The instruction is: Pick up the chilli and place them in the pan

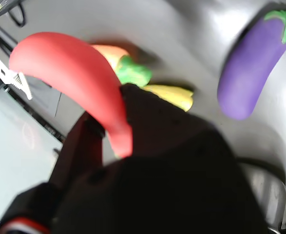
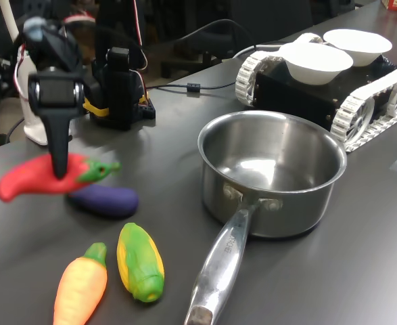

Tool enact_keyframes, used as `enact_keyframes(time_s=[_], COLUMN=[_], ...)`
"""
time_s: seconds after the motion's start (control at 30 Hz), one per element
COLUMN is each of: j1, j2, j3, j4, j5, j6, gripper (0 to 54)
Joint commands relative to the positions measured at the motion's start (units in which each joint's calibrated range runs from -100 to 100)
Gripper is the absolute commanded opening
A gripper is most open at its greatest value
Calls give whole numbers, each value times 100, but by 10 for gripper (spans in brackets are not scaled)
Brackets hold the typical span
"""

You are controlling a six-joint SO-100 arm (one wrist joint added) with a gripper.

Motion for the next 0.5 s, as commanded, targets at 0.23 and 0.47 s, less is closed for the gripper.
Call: enact_keyframes(time_s=[0.23,0.47], j1=[225,-51], j2=[-1694,-2394], j3=[186,176], j4=[-205,-205], j5=[-640,-1035], j6=[-677,-803], gripper=[0,0])
